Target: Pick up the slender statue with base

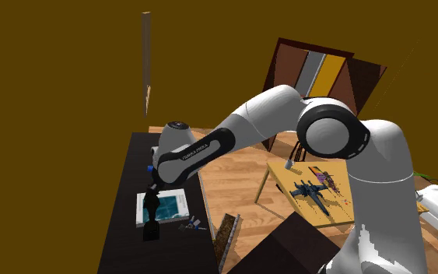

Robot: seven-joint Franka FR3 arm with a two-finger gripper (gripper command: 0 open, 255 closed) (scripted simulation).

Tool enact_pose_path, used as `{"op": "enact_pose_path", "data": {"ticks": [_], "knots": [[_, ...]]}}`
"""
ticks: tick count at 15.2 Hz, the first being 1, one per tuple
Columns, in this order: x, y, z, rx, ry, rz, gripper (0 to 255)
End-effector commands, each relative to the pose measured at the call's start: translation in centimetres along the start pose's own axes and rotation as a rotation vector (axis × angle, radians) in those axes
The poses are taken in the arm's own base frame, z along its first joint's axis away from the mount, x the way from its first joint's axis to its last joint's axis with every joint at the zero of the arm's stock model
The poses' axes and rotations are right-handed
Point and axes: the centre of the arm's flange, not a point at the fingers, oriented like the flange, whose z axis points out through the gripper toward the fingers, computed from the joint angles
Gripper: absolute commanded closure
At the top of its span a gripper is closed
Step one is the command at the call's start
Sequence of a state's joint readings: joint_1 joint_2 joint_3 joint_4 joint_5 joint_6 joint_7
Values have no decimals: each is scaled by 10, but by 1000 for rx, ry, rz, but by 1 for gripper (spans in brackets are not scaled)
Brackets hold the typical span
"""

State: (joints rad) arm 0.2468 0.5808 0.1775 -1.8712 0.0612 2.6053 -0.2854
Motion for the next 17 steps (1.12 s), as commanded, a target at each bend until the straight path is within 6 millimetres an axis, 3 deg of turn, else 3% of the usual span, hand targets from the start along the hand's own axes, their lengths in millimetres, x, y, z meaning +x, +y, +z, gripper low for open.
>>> {"op": "enact_pose_path", "data": {"ticks": [1, 10, 17], "knots": [[-1, 0, 2, 0, 1, 0, 255], [0, 0, 1, 0, 1, 0, 255], [7, -3, -35, 0, 1, 0, 255]]}}
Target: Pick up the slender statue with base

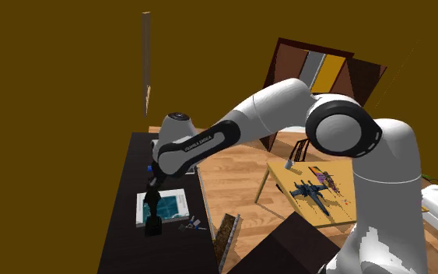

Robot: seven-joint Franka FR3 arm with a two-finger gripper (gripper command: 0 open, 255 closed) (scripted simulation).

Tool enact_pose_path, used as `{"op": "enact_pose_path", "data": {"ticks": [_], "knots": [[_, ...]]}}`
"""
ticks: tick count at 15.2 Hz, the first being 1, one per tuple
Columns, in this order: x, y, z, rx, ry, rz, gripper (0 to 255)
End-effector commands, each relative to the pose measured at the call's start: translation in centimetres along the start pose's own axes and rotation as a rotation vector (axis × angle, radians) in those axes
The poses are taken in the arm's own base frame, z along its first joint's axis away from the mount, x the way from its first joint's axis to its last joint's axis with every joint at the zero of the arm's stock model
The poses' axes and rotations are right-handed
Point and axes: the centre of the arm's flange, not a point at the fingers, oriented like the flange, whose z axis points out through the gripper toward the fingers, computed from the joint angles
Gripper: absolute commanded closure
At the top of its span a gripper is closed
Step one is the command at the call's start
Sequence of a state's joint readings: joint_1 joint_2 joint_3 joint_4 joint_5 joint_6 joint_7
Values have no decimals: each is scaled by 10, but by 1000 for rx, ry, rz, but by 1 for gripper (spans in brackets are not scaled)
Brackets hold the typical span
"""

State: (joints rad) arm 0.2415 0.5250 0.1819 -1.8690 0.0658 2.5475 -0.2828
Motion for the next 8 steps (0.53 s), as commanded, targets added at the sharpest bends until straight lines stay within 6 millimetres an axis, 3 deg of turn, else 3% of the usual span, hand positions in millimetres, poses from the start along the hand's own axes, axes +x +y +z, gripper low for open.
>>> {"op": "enact_pose_path", "data": {"ticks": [1, 8], "knots": [[1, -2, -10, 0, 1, 0, 255], [8, -5, -46, 0, 1, 0, 255]]}}
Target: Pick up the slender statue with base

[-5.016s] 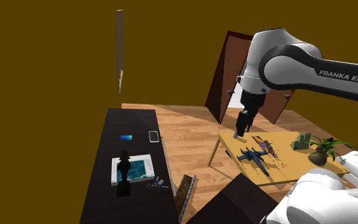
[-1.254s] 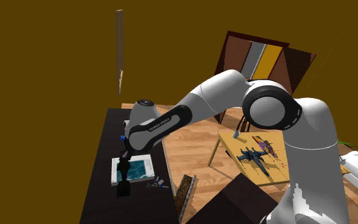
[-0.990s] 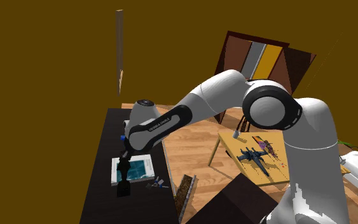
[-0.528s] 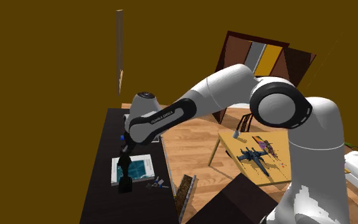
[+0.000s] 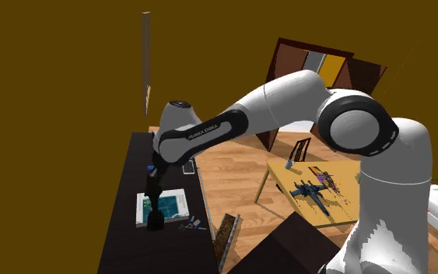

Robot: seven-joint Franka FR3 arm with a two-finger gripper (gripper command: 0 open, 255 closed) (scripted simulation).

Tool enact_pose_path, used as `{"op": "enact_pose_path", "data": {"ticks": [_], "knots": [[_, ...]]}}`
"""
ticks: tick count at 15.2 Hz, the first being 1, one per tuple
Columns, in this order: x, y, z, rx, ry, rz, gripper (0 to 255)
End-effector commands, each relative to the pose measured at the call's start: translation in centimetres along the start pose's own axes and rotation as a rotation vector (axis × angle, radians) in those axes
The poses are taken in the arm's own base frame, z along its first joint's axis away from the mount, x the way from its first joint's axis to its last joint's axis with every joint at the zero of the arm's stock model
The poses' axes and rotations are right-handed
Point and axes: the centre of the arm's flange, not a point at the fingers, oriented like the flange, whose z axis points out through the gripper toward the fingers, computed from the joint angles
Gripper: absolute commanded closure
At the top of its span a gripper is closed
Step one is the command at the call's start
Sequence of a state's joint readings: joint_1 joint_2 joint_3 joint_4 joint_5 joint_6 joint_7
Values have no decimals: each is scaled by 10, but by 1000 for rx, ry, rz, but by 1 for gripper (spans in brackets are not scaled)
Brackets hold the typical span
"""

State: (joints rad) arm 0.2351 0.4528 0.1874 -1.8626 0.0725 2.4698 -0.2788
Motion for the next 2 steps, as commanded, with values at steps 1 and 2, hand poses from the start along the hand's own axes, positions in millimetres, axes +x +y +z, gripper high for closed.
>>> {"op": "enact_pose_path", "data": {"ticks": [1, 2], "knots": [[1, -1, -6, 0, 0, 0, 255], [1, -1, -6, 0, 0, 0, 255]]}}
